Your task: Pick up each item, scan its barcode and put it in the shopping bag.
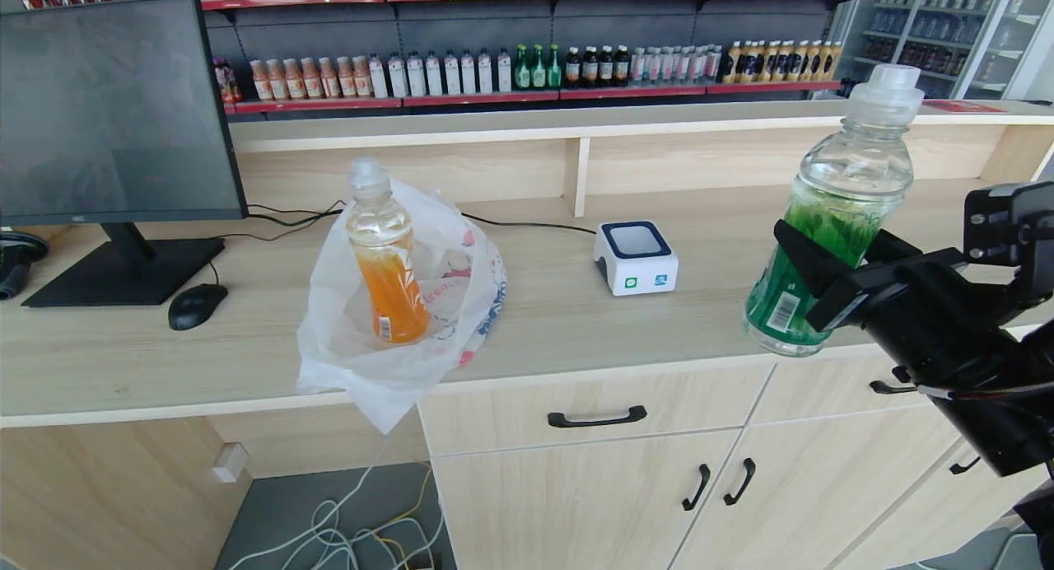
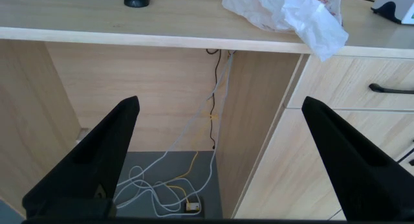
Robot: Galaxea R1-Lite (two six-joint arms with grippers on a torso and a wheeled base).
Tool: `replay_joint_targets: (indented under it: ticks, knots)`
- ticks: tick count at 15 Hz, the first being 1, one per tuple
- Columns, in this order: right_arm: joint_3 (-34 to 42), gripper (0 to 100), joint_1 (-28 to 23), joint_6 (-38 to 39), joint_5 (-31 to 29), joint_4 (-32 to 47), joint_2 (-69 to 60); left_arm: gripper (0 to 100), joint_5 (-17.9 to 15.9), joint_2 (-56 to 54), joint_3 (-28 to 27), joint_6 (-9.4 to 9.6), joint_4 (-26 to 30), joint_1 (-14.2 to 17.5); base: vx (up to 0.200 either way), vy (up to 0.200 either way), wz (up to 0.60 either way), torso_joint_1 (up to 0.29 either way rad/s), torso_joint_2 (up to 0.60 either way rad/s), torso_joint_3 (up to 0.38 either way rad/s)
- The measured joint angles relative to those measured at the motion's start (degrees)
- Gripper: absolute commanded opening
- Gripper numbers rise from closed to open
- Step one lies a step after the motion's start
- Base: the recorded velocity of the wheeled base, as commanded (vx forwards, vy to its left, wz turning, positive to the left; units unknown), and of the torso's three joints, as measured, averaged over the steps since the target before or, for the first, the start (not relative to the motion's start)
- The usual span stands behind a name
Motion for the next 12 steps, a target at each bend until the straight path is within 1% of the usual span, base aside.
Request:
replay_joint_targets:
  ticks: [3, 10, 12]
  knots:
    - [0.2, 0, -0.2, 0.1, 0.0, 0.3, -0.2, 100, 0.0, 0.0, 0.0, 0.0, 0.0, 0.0, 0.0, 0.0, 0.0, 0.0, 0.0, 0.0]
    - [-0.2, 0, -0.1, 0.3, 0.1, 0.3, -0.5, 100, 0.0, 0.0, 0.0, -0.04, 0.0, 0.0, 0.0, 0.2, 0.0, 0.002, 0.0, 0.002]
    - [-0.2, 0, -0.3, 0.8, 0.0, 0.2, -0.5, 100, 0.0, 0.0, 0.0, -0.04, 0.0, 0.0, 0.0, 0.0, 0.0, 0.0, 0.0, 0.0]
